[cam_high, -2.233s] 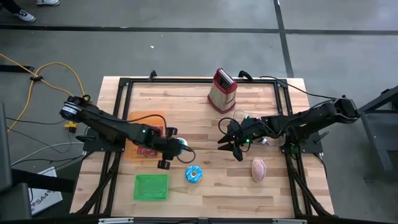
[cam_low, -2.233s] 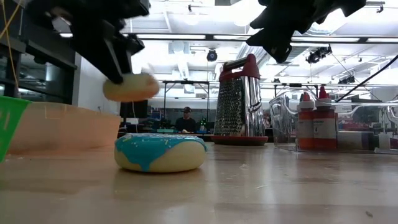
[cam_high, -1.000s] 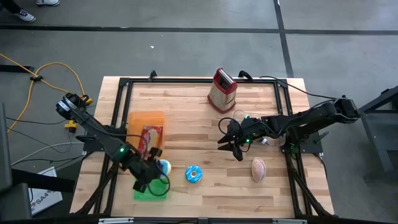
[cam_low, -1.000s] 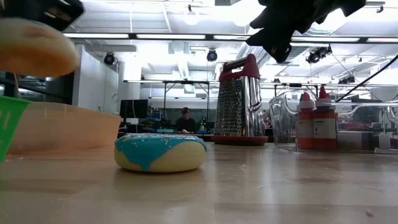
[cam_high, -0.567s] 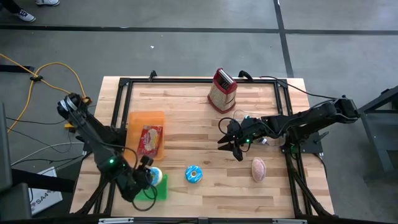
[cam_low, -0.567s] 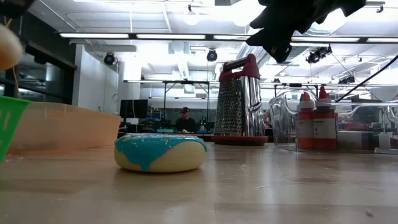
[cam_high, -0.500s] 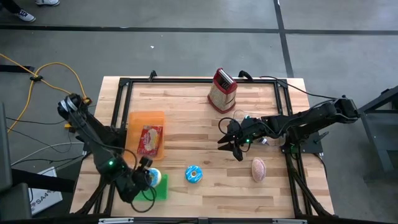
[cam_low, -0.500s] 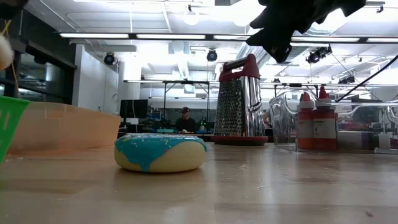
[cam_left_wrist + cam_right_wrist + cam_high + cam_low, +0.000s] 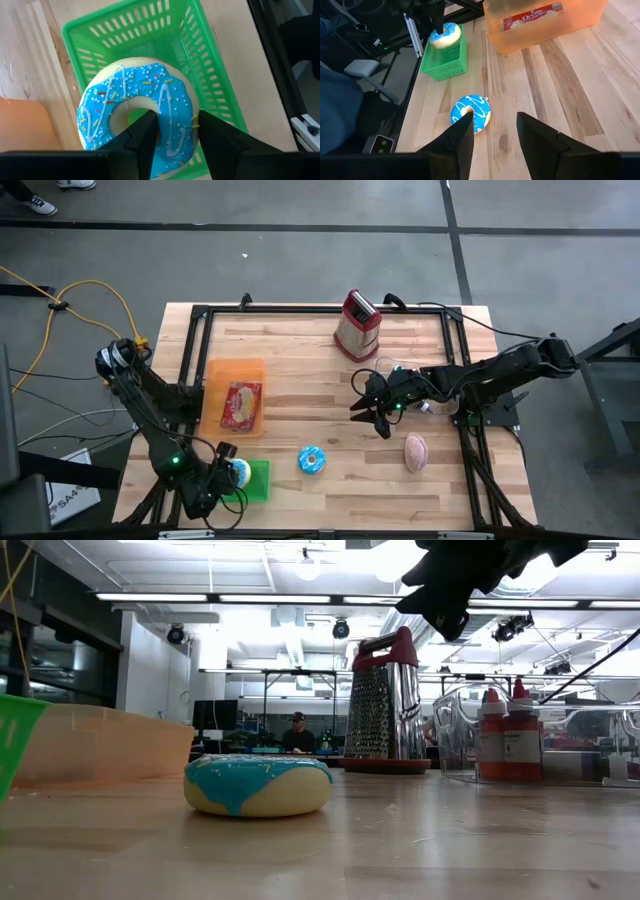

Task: Pick & Place Food Item
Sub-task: Put the top blue donut into the green bin, then put the blue donut into the green bin

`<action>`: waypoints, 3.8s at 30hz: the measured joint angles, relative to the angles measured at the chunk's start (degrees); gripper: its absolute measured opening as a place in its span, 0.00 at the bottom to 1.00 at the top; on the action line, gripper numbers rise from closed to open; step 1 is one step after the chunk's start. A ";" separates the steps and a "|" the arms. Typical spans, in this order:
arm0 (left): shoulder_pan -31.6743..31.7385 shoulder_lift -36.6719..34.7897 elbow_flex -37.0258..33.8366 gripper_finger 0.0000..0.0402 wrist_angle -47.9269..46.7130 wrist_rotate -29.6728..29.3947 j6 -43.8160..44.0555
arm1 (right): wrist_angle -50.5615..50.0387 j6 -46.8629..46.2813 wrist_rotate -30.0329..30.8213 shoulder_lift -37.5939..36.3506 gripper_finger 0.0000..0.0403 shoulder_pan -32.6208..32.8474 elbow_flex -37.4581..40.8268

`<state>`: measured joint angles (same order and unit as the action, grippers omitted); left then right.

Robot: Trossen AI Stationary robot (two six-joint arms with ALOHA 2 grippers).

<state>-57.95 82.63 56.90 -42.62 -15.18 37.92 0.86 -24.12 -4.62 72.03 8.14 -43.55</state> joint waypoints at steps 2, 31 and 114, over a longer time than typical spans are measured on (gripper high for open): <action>0.00 0.87 0.00 0.33 0.71 -0.01 0.17 | 0.00 0.00 0.01 0.00 0.34 -0.01 0.00; -1.62 9.09 0.02 0.33 4.51 0.28 10.16 | 0.02 0.00 0.00 0.00 0.34 -0.01 0.00; 37.07 1.46 0.07 0.48 22.89 16.61 -34.52 | 0.01 0.00 0.02 0.00 0.34 -0.01 0.00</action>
<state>-20.88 84.09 56.97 -19.73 1.43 3.40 0.87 -24.12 -4.60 72.03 8.13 -43.55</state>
